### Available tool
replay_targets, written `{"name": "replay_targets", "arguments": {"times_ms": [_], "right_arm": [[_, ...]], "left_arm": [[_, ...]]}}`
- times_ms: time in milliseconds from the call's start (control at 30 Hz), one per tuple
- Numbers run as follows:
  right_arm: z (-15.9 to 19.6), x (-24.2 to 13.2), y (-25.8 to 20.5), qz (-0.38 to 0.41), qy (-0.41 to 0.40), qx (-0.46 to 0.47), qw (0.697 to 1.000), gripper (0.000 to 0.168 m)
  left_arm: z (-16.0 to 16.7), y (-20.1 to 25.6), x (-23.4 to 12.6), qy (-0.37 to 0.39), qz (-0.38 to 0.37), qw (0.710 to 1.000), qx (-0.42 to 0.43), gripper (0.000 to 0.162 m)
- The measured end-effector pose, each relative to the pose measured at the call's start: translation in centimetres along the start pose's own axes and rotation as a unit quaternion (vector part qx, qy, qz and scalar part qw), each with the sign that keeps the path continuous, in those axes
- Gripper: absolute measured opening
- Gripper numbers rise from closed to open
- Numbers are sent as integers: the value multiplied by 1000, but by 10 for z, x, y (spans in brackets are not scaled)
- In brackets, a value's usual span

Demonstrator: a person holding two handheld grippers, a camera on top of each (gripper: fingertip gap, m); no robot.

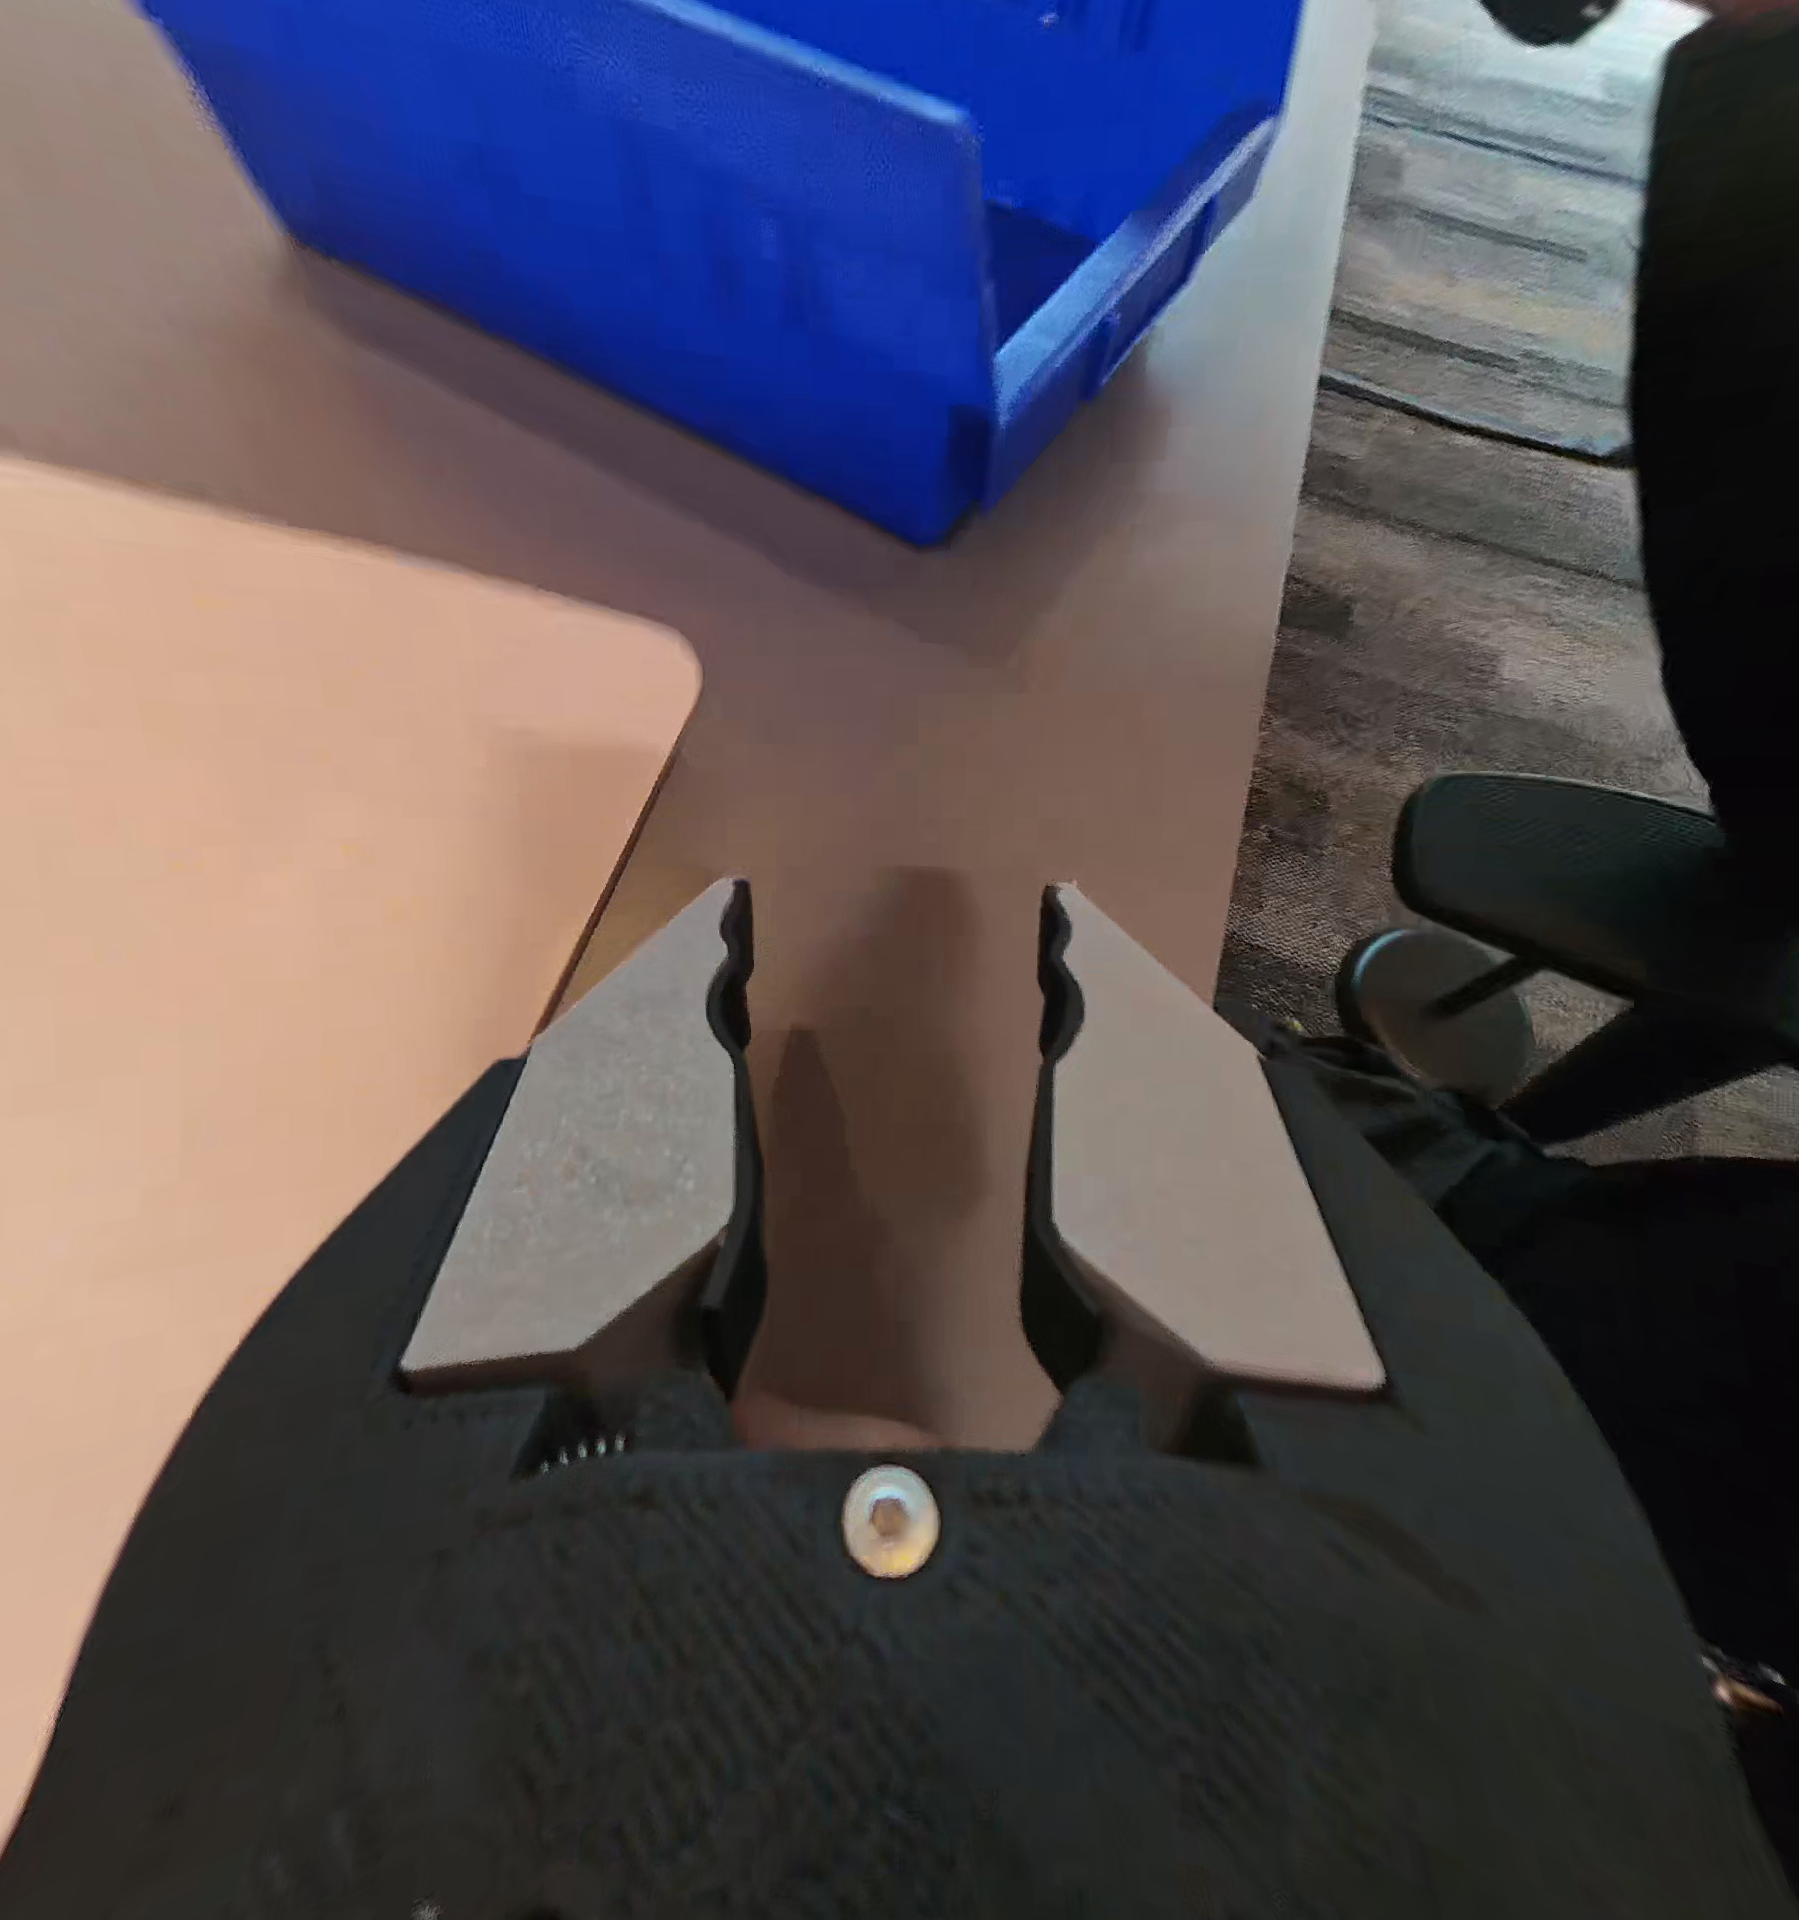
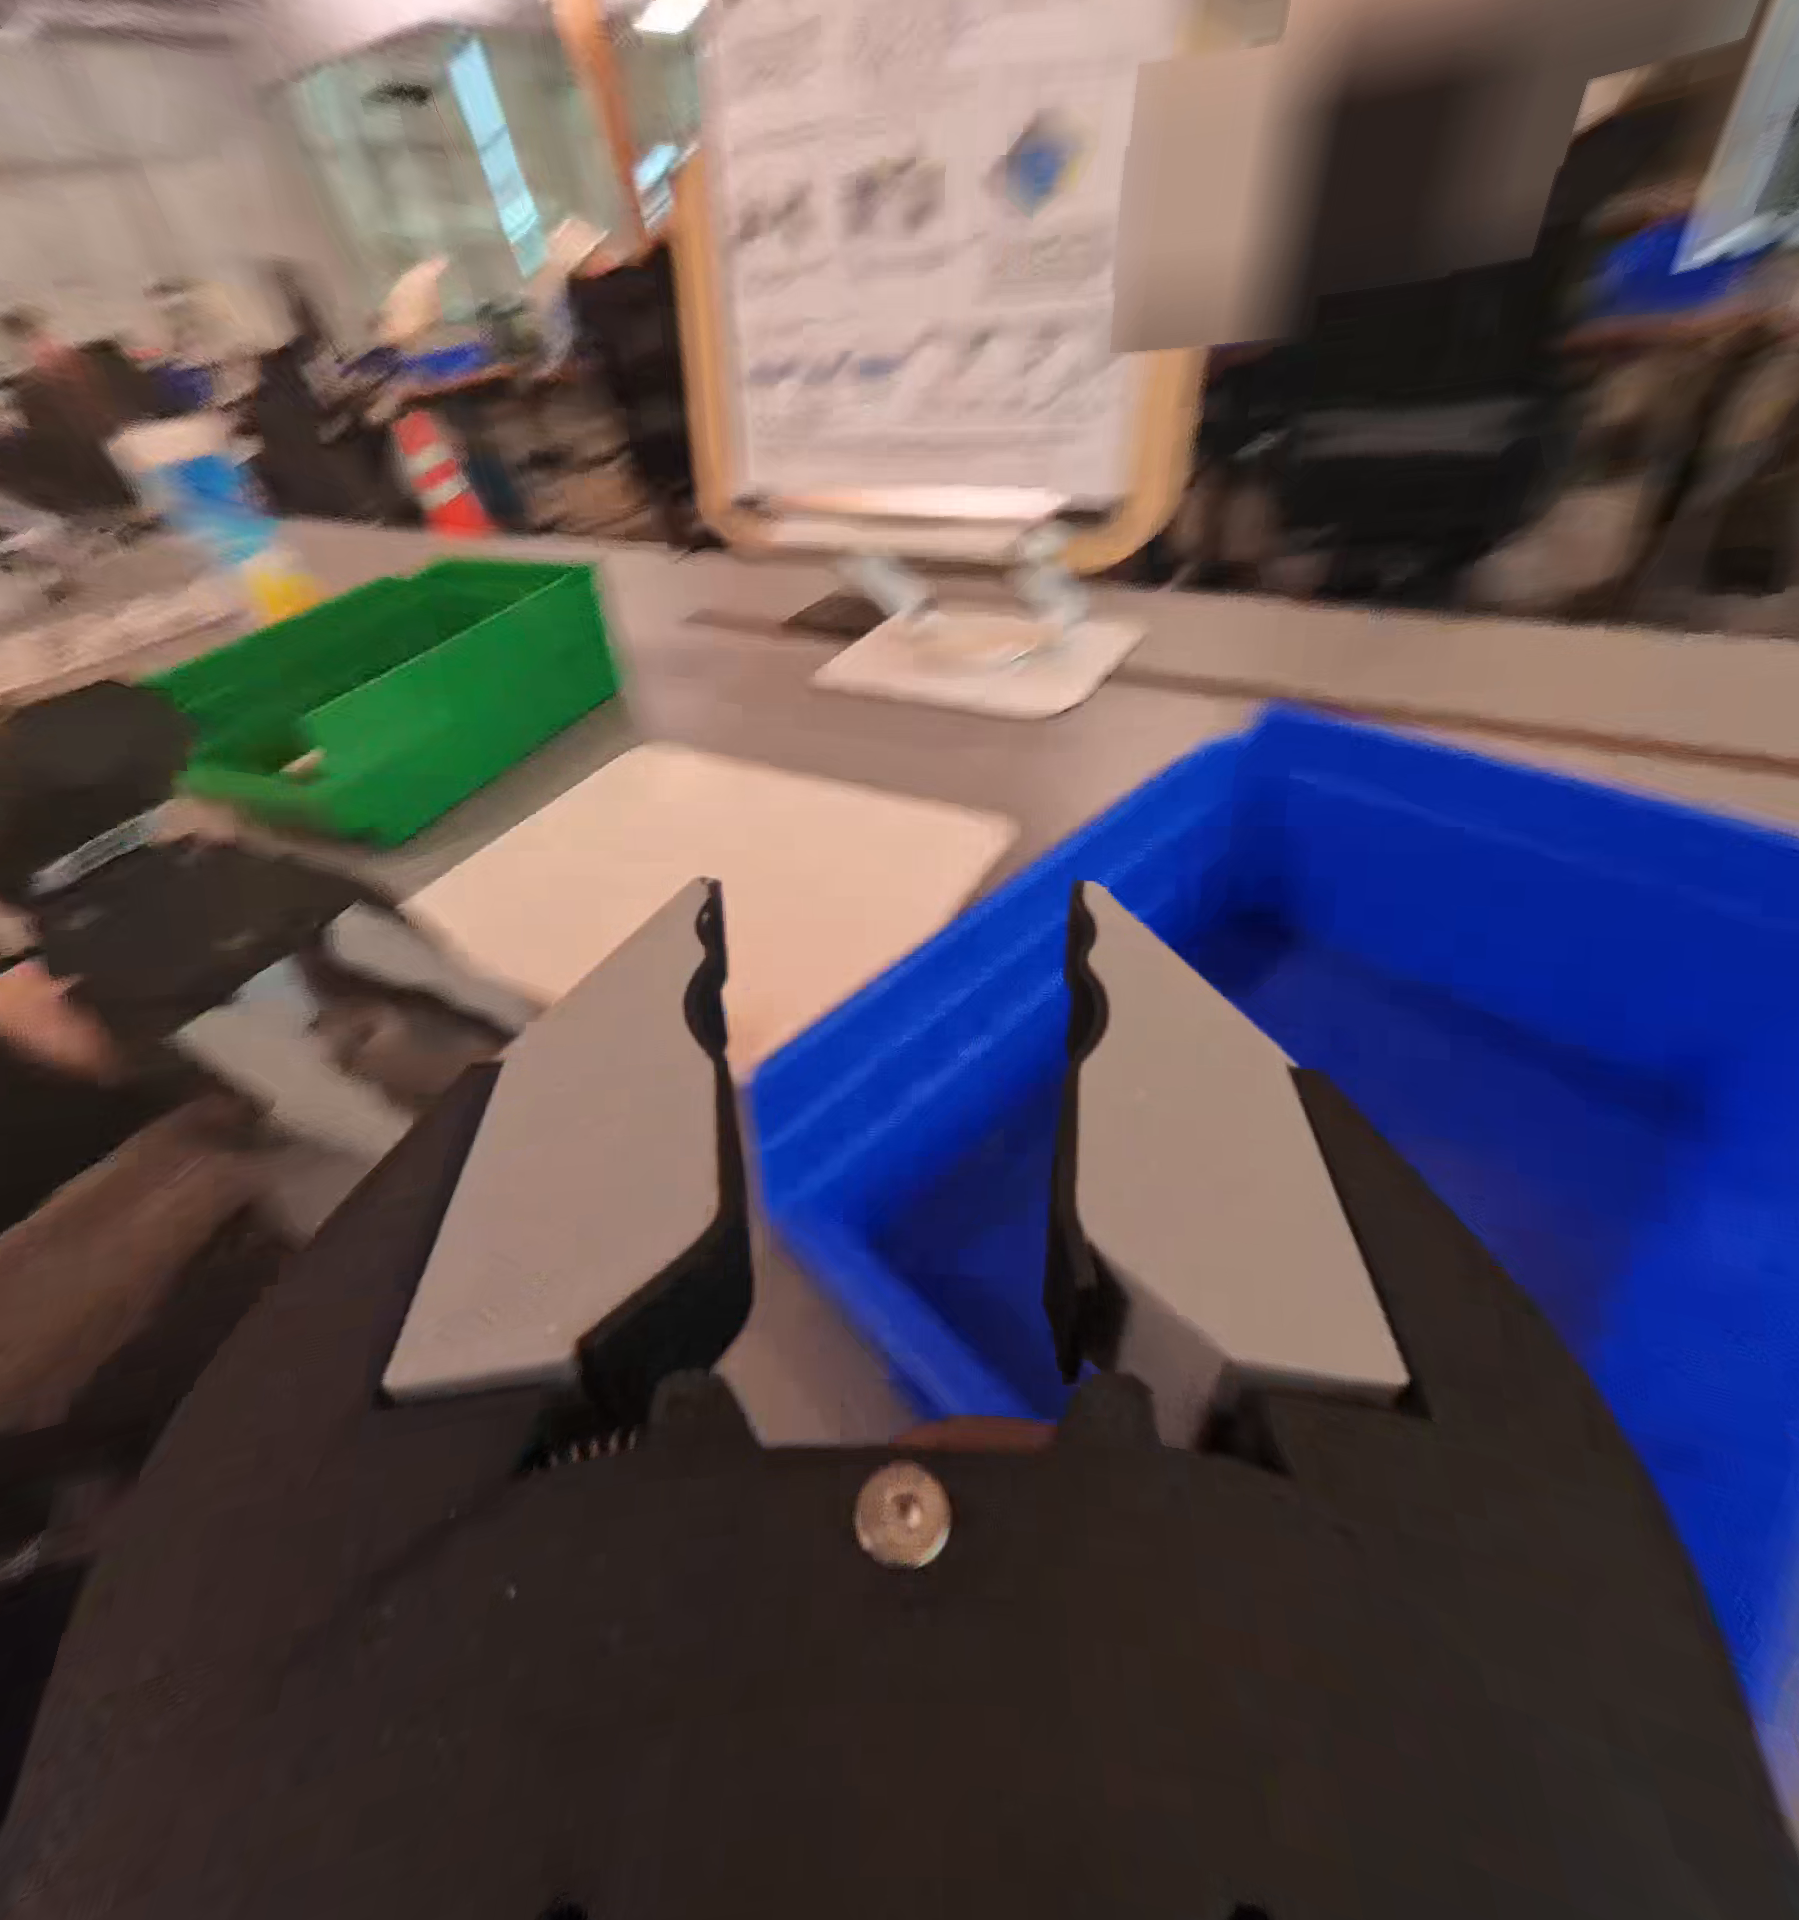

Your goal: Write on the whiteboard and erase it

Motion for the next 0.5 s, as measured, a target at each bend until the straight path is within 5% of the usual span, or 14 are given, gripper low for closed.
{"name": "replay_targets", "arguments": {"times_ms": [100,233,333,400,500], "right_arm": [[57,37,-29,4,-144,-20,989,92],[117,66,-28,68,-269,-114,954,92],[138,59,-9,92,-320,-158,930,78],[135,51,12,126,-315,-154,928,102],[129,33,27,145,-327,-135,924,88]], "left_arm": [[18,-11,-41,-3,-21,998,-52,63],[32,-51,-93,9,-110,992,-63,63],[36,-66,-123,48,-132,986,-88,60],[49,-71,-135,49,-140,983,-106,59],[66,-80,-151,40,-174,979,-97,59]]}}
Point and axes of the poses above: each gripper's, where its closed fingertips meet, x out along the fingers, z out of its underside, y = z × x across the jaws, the point moved 1 cm from there along -x, back along the fingers, and after that the axes turned 10 degrees about y, right-handed, at the moved point
